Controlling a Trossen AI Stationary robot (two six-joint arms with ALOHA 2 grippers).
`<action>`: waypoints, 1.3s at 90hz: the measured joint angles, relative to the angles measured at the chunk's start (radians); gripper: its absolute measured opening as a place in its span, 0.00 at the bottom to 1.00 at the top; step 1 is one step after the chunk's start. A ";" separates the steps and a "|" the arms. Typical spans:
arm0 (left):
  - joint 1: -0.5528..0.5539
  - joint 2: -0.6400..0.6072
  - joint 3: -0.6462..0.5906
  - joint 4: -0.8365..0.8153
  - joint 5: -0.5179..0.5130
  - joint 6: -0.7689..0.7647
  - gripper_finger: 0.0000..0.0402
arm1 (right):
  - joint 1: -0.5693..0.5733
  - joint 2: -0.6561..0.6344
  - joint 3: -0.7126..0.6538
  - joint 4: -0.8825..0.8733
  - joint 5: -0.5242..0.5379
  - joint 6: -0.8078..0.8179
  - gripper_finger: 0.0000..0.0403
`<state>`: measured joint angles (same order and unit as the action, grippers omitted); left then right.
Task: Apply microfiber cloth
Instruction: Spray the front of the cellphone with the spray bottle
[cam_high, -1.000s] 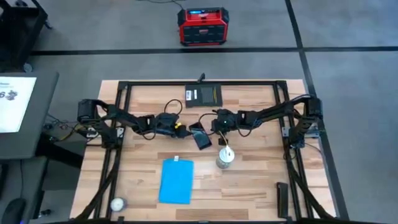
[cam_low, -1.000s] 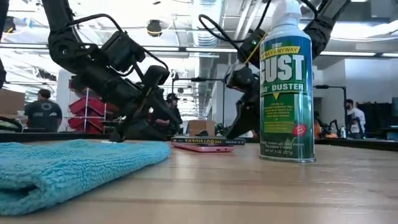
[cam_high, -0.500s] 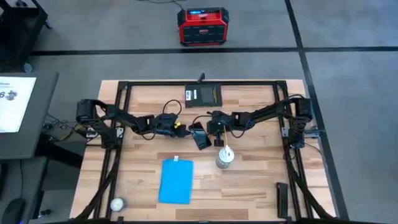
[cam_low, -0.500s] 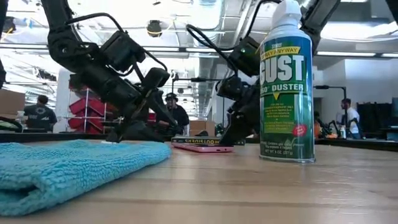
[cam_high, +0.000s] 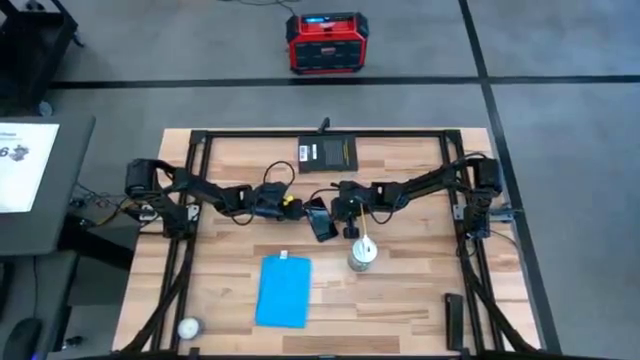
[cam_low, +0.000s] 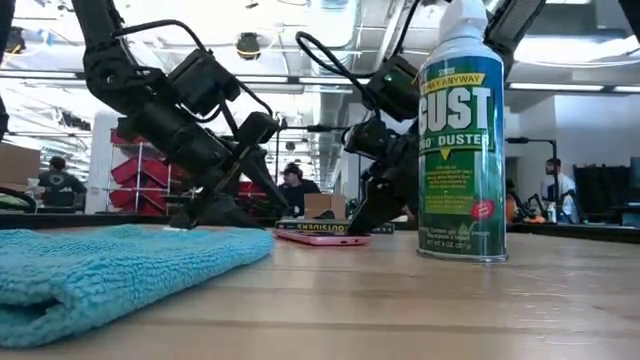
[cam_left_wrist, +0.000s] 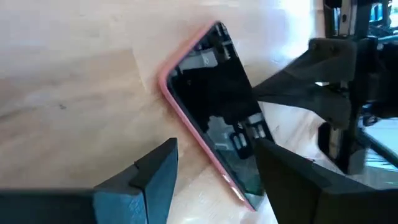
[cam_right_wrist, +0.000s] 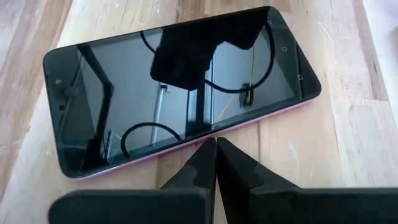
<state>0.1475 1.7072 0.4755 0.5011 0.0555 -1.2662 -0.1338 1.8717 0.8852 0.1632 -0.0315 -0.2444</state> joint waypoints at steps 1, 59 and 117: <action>0.000 0.000 0.000 0.002 0.001 -0.004 0.48 | 0.001 0.000 0.000 0.001 0.000 0.000 0.00; -0.075 0.038 0.009 0.031 -0.033 -0.152 0.48 | 0.044 -0.001 0.000 0.027 0.001 0.011 0.00; -0.040 0.038 0.059 0.059 0.065 -0.052 0.48 | 0.049 -0.001 0.000 0.005 0.002 0.010 0.00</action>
<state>0.1078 1.7450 0.5342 0.5600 0.1209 -1.3178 -0.0853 1.8706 0.8852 0.1682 -0.0296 -0.2340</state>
